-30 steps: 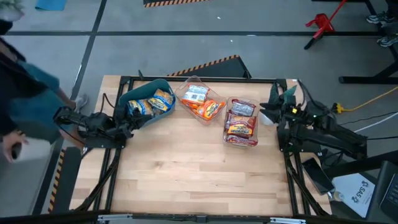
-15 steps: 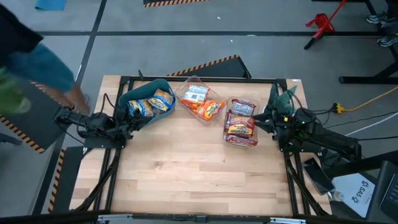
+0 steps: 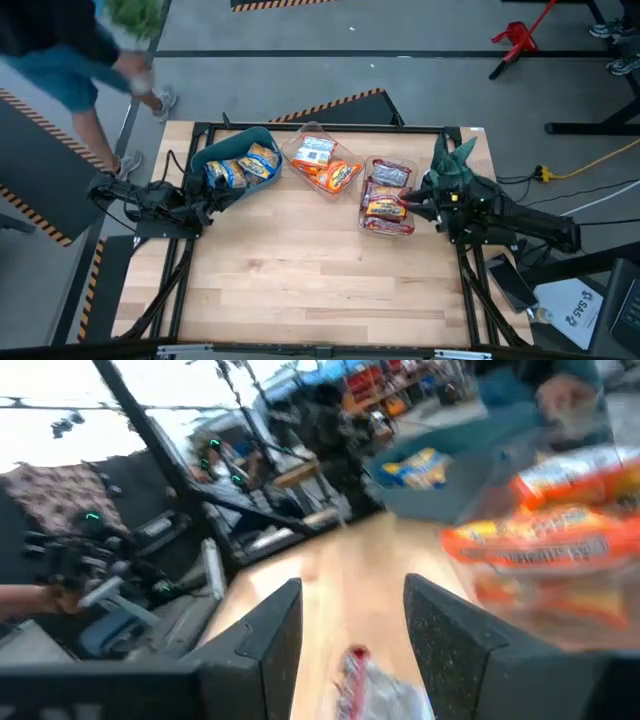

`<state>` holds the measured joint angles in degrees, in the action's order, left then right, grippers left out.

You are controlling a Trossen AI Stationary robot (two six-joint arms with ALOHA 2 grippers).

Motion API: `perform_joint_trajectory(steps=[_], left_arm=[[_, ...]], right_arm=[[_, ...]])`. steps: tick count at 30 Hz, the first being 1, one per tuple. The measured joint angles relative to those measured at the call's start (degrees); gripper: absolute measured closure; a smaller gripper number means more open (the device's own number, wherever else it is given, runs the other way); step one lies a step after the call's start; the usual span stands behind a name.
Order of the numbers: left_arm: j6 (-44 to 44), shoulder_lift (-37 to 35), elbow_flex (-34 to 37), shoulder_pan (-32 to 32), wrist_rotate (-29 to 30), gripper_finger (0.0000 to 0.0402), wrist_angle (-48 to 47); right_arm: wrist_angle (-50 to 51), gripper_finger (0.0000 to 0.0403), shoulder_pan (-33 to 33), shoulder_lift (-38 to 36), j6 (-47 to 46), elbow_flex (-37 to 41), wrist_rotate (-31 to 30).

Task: Sort Maruchan noodles
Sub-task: Return to Home Position

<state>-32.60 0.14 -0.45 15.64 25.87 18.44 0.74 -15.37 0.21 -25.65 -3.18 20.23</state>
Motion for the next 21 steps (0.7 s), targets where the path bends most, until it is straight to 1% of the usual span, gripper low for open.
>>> perform_joint_trajectory(steps=[1, 4, 8, 11, 13, 15, 21], left_arm=[[0.3, 0.0, 0.0, 0.0, 0.1, 0.0401, 0.0], [1.2, 0.0, 0.0, 0.0, 0.3, 0.0401, -1.5], [-0.3, 0.0, 0.0, 0.0, 2.5, 0.0401, -5.3], [-3.2, 0.0, 0.0, 0.0, 3.1, 0.0401, -9.9], [-4.7, 0.0, 0.0, 0.0, 3.1, 0.0401, -12.2], [-4.8, 0.0, 0.0, 0.1, 2.6, 0.0401, -12.4], [-4.4, 0.0, 0.0, 1.4, -1.3, 0.0401, -13.7]], right_arm=[[0.0, 0.0242, 1.1, 0.0, 0.0, 1.1, -1.5], [-4.3, 0.0242, 4.8, 0.7, 1.1, 2.6, -6.1], [-2.9, 0.0242, 8.8, 1.1, 2.0, 2.8, -14.3], [-2.1, 0.0242, 11.1, 1.9, 2.1, 2.8, -18.2], [-1.9, 0.0242, 12.3, 2.0, 2.1, 2.8, -19.4], [-1.8, 0.0242, 13.2, 2.3, 2.0, 2.8, -19.8], [-1.8, 0.0242, 14.4, 2.3, 2.0, 2.8, -20.1]])
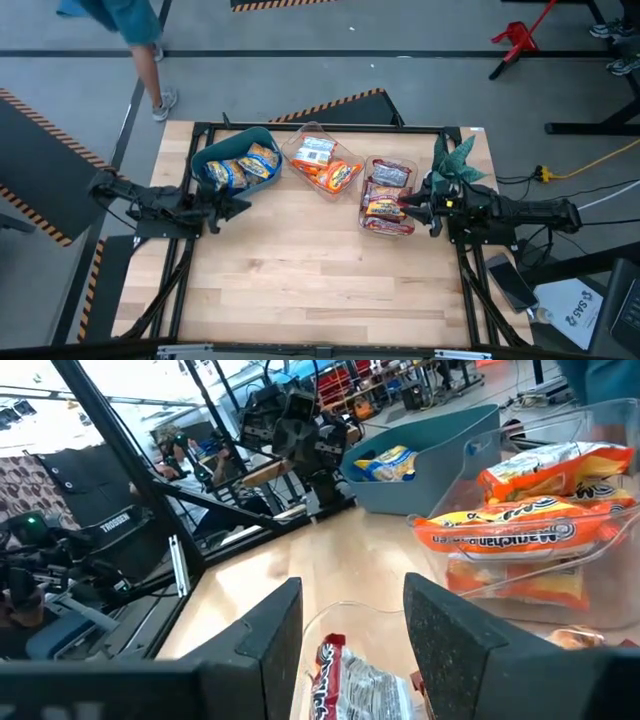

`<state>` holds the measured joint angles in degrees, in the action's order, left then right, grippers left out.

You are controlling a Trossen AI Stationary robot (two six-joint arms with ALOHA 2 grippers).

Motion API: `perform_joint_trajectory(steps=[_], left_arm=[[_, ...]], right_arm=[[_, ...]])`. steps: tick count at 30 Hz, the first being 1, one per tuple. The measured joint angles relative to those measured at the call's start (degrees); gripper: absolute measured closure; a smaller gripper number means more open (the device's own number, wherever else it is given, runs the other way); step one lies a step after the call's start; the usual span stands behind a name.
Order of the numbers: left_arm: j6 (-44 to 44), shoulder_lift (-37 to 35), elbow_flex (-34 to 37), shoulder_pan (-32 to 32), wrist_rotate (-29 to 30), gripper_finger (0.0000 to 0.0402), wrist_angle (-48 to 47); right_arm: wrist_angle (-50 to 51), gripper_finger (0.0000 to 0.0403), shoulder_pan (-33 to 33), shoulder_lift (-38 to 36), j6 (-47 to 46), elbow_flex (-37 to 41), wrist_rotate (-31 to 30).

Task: Sort Maruchan noodles
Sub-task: Return to Home Position

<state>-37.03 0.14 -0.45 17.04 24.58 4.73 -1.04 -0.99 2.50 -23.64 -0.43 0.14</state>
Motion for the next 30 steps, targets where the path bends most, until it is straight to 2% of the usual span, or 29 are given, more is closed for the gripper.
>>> perform_joint_trajectory(steps=[18, 25, 28, 30], left_arm=[[2.2, 0.3, 0.0, 9.4, 4.5, 0.0401, -0.9], [1.3, 0.3, 0.0, 11.2, 4.5, 0.0401, -0.4], [4.5, 0.3, 0.0, 11.6, 2.2, 0.0401, 2.6], [8.0, 0.3, 0.0, 11.6, 3.9, 0.0401, 3.5]], right_arm=[[0.1, 0.0242, -0.1, 0.0, 0.0, 0.0, 0.5], [0.1, 0.0242, -0.1, 0.0, 0.0, 0.0, 0.6], [0.1, 0.0242, -0.1, 0.0, 0.0, 0.0, 0.8], [0.1, 0.0242, -0.1, 0.0, 0.0, 0.0, 0.9]])
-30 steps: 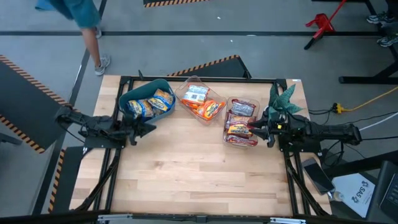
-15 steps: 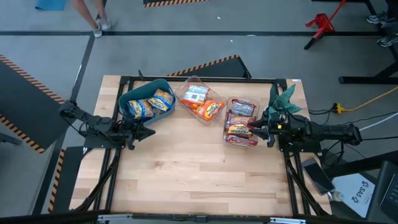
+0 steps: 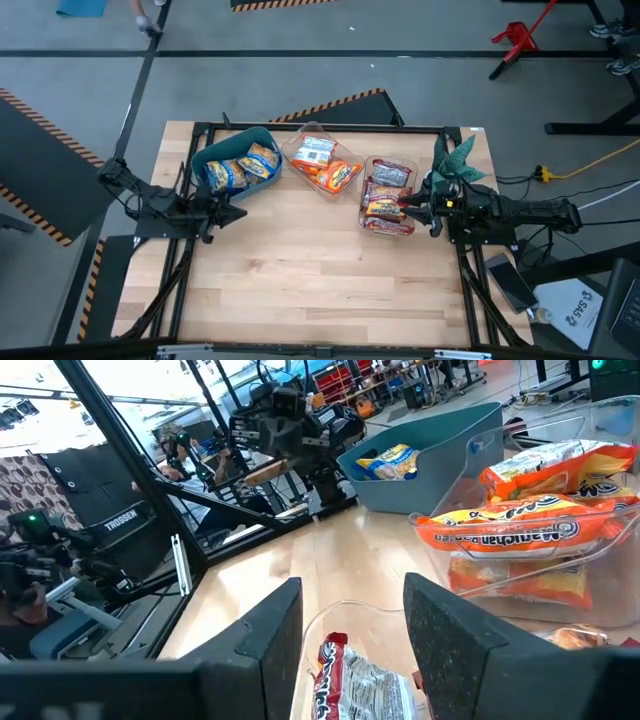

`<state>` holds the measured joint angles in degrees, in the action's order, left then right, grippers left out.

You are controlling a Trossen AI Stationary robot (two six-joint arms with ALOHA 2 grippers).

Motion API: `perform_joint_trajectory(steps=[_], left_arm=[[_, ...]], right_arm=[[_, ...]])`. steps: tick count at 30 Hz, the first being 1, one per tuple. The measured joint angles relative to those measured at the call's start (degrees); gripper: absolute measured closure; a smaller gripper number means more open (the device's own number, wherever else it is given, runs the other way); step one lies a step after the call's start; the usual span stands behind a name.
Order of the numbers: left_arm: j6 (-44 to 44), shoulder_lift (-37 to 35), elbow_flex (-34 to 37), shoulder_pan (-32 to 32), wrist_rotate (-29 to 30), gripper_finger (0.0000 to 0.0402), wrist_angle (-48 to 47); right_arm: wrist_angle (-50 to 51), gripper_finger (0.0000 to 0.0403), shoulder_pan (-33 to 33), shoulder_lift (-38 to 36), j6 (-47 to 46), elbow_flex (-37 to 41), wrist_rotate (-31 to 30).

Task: Sort Maruchan noodles
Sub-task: Return to Home Position

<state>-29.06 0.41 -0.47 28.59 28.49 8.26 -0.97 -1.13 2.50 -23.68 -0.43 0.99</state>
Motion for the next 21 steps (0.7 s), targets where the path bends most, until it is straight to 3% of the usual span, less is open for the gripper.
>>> perform_joint_trajectory(steps=[5, 21], left_arm=[[5.7, 0.0, 0.0, -0.1, 5.7, 0.0401, 1.0], [4.7, 0.0, 0.0, -0.2, 6.3, 0.0401, -4.2]], right_arm=[[0.0, 0.0242, 0.0, 0.0, 0.0, 0.0, 0.0], [0.0, 0.0242, 0.0, 0.0, 0.0, 0.0, 0.0]])
